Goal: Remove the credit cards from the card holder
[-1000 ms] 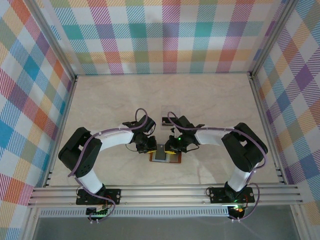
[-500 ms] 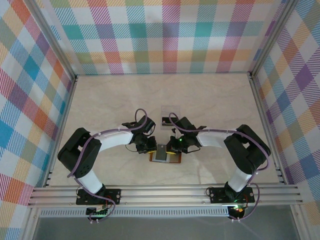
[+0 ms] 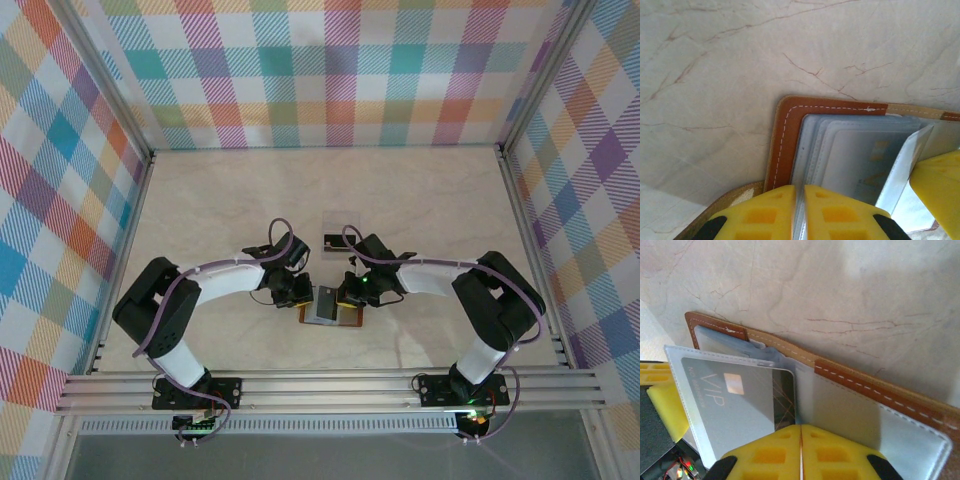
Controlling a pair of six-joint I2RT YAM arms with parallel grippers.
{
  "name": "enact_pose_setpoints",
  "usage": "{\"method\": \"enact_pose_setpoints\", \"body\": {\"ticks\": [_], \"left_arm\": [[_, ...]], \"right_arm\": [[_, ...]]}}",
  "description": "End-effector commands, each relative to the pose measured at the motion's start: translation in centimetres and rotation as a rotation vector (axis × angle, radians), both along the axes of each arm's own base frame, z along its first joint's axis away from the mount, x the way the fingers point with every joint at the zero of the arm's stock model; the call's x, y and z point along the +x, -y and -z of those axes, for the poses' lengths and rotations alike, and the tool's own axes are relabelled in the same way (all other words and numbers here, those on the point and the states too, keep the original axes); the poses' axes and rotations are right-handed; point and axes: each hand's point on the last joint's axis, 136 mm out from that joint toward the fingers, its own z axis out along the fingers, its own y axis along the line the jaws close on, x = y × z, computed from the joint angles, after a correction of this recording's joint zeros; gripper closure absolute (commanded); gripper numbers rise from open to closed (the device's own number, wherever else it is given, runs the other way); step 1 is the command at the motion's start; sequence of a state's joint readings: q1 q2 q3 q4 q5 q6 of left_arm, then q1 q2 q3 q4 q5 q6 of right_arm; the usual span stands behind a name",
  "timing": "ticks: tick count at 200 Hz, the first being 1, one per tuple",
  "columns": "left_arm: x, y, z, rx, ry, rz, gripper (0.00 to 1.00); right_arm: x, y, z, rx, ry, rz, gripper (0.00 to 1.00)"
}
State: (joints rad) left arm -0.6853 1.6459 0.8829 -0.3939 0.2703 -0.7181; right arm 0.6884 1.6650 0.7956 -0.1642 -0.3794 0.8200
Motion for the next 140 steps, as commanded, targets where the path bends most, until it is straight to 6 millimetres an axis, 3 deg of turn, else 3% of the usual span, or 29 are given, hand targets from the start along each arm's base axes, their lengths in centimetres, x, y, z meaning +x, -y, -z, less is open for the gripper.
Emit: {"method": "enact_pose_setpoints", "body": {"ticks": [1, 55, 84, 106, 140], "left_arm": [[-1.7, -1.9, 0.3, 0.076, -0.038, -0.017, 0.85], [-0.7, -3.0, -2.8, 0.113, 0.05, -0.039, 0.84], [-0.3, -0.9, -3.5, 0.008, 0.068, -0.023, 0.83], [-0.3, 0.7, -3.4, -0.008, 0.063, 0.018, 0.83], [-0.4, 0.7, -1.6, 0.043, 0.029, 0.039, 0.84]], "right_arm": [[-0.2, 0.0, 0.0, 0.017, -0.016, 0.002, 0.89], [0.1, -0.6, -0.8, 0.045, -0.001, -0.003, 0.81], [0.2, -1.0, -1.3, 0.066, 0.003, -0.016, 0.79], [0.2, -1.1, -1.4, 0.067, 0.004, -0.025, 0.79], [0.3, -1.5, -1.7, 0.086, 0.009, -0.031, 0.79]]}}
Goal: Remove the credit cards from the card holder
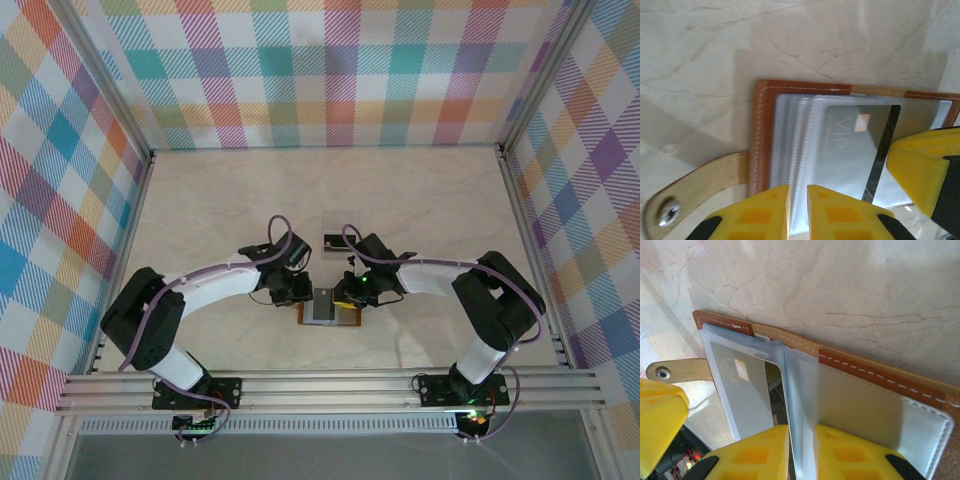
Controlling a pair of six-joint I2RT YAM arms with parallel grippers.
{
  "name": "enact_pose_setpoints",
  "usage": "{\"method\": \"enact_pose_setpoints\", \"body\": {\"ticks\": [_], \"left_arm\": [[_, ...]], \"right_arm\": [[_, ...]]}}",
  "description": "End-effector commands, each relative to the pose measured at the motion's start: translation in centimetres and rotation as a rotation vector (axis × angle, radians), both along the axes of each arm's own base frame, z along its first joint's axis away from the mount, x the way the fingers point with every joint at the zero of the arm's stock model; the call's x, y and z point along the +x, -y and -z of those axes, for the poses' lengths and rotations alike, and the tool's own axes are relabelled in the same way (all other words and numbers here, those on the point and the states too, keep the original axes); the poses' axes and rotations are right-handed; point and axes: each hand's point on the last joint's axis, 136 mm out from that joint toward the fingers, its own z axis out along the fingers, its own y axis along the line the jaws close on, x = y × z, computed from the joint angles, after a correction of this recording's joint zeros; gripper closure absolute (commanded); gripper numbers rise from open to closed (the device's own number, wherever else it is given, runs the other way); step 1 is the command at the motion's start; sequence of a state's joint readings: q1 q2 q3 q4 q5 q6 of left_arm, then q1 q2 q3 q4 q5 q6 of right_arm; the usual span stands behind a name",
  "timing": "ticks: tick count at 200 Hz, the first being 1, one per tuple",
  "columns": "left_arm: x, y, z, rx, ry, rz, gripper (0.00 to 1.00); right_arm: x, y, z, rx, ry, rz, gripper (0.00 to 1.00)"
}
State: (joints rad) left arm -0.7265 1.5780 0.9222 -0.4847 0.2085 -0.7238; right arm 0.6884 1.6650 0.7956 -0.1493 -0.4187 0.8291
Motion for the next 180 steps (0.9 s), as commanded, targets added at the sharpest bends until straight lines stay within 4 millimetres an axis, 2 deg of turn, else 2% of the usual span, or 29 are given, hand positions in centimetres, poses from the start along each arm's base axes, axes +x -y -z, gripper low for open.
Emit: {"method": "enact_pose_setpoints", "body": {"ticks": [1, 23, 45, 77, 180], "left_arm": [[0.0, 0.6, 0.9, 0.011, -0.022, 0.023, 0.84], [-0.3, 0.8, 2.1, 0.012, -0.052, 0.037, 0.84], [-0.5, -0.5, 3.1, 0.097, -0.06, 0.035, 0.84], [-1.0, -1.1, 4.1, 0.128, -0.083, 0.032, 0.84], [-1.5, -1.2, 4.7, 0.124, -0.106, 0.026, 0.85]], "right_arm": [[0.6, -0.9, -1.2, 0.05, 0.027, -0.021, 0.79], [0.6, -1.1, -1.4, 0.061, 0.031, -0.022, 0.79], [0.7, -1.1, -1.2, 0.063, 0.028, -0.024, 0.79], [0.6, -1.5, -0.8, 0.076, 0.013, -0.031, 0.79], [-0.1, -2.2, 0.3, 0.156, -0.029, -0.022, 0.85]]}}
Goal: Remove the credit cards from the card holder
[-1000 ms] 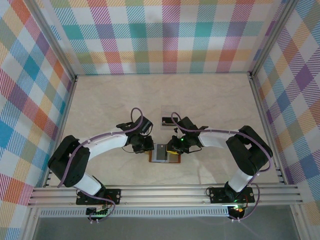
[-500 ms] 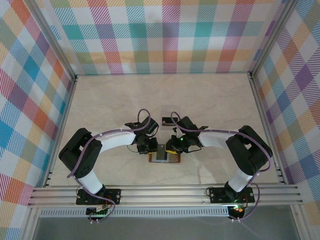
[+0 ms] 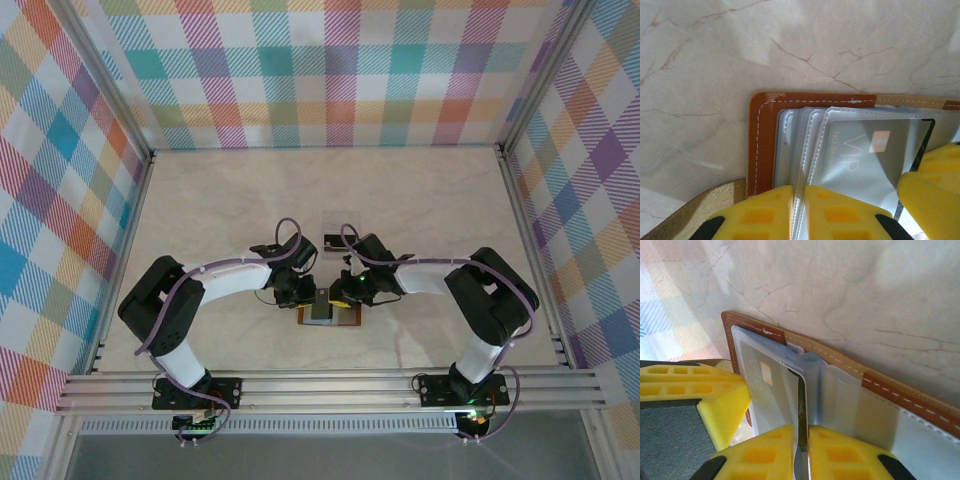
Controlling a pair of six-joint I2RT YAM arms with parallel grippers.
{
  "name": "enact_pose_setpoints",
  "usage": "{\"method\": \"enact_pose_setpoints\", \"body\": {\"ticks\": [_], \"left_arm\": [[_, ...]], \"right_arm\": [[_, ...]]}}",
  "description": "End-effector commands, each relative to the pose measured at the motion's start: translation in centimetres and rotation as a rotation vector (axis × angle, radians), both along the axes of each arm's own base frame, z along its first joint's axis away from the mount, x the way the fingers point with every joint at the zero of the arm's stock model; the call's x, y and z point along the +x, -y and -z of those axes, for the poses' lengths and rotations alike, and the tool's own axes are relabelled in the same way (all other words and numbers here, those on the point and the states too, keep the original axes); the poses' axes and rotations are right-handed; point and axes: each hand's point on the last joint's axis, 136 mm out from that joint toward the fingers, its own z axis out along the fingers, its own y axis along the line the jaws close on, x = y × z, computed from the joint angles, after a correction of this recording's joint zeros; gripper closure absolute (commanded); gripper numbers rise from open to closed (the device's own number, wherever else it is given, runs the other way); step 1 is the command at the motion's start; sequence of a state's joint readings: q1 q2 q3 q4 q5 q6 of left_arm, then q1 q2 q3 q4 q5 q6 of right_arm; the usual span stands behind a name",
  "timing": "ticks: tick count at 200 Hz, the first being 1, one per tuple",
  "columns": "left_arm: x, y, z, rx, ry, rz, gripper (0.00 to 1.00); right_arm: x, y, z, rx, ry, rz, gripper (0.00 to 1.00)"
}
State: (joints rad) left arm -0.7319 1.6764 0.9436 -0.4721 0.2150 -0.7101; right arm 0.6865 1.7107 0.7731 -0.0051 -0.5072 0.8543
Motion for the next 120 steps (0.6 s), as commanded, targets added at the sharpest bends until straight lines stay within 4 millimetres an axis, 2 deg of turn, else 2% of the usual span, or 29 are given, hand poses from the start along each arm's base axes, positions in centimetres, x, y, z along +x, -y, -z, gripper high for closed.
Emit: {"method": "enact_pose_setpoints", "body": {"ticks": [1, 35, 64, 107, 120], "left_arm": [[-1.5, -1.5, 2.4, 0.085, -0.058, 0.008, 0.85], [-1.5, -2.0, 2.3, 0.103, -0.053, -0.004, 0.85], [-1.7, -2.3, 2.5, 0.11, -0.055, -0.01, 0.85], [-1.7, -2.4, 2.5, 0.115, -0.054, -0.012, 0.85], [-1.6, -2.3, 2.4, 0.113, -0.055, -0.012, 0.85]], "right_arm": [[-0.2, -0.5, 0.3, 0.048, -0.021, 0.001, 0.85], [-0.2, 1.2, 0.6, -0.03, -0.001, 0.037, 0.89], [-0.2, 2.4, 0.4, -0.043, 0.012, 0.059, 0.84], [-0.1, 2.0, -0.5, 0.018, 0.018, 0.064, 0.88], [-0.2, 1.8, -0.4, 0.03, 0.013, 0.062, 0.86]]}}
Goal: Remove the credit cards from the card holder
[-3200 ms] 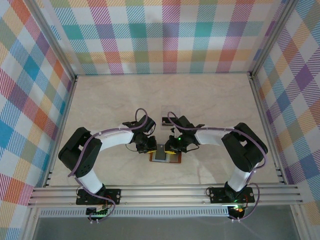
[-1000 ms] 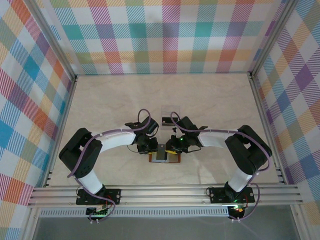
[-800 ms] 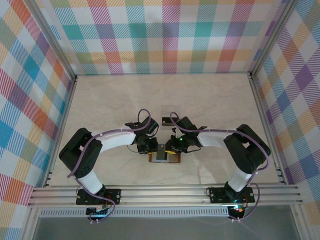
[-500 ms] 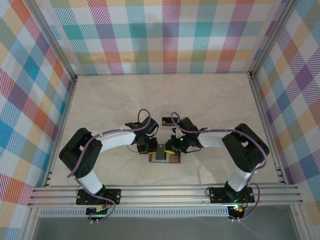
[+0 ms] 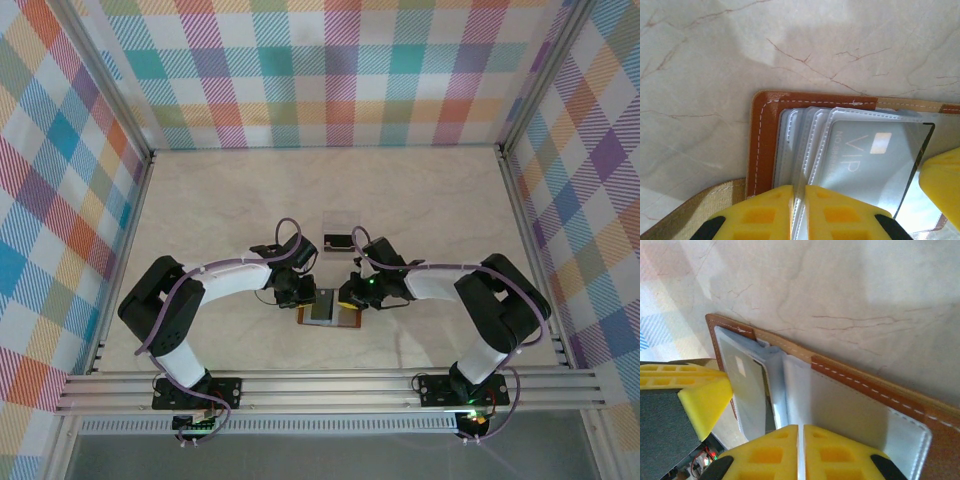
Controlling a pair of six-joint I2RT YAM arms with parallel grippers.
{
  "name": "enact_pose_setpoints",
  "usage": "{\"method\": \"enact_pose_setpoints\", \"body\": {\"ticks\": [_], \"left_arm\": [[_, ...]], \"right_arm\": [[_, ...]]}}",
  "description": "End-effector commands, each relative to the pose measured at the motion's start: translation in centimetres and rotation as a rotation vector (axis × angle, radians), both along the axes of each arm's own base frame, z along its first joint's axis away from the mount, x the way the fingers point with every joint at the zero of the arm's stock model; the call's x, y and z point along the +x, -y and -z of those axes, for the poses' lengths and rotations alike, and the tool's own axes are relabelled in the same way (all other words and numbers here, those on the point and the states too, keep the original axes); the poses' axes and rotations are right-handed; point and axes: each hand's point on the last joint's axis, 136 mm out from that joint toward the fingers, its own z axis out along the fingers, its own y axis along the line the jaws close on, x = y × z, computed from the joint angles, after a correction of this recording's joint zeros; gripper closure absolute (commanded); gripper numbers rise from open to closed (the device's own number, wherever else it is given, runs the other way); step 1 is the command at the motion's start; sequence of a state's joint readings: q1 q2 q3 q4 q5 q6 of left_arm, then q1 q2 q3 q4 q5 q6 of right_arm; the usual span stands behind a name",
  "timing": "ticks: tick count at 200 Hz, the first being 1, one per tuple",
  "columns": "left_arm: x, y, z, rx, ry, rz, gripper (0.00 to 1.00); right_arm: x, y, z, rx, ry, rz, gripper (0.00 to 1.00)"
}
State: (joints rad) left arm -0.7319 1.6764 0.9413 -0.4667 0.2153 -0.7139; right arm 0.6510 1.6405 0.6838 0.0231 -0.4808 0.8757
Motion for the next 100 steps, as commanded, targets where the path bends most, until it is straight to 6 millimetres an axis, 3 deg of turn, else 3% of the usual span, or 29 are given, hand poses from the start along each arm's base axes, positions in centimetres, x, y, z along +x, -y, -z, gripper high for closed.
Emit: {"method": "enact_pose_setpoints", "body": {"ticks": [1, 51, 100], "left_arm": [[-1.7, -2.3, 2.4, 0.115, -0.056, -0.009, 0.85], [-1.8, -2.3, 2.6, 0.115, -0.063, -0.006, 0.86], [-1.7, -2.1, 2.6, 0.112, -0.064, -0.005, 0.86]], "right_arm": [[0.0, -0.4, -0.7, 0.043, 0.009, -0.002, 0.86], [0.0, -2.2, -0.7, 0.142, -0.029, -0.038, 0.81], [-0.3, -2.0, 0.4, 0.114, -0.064, -0.043, 0.83]]}}
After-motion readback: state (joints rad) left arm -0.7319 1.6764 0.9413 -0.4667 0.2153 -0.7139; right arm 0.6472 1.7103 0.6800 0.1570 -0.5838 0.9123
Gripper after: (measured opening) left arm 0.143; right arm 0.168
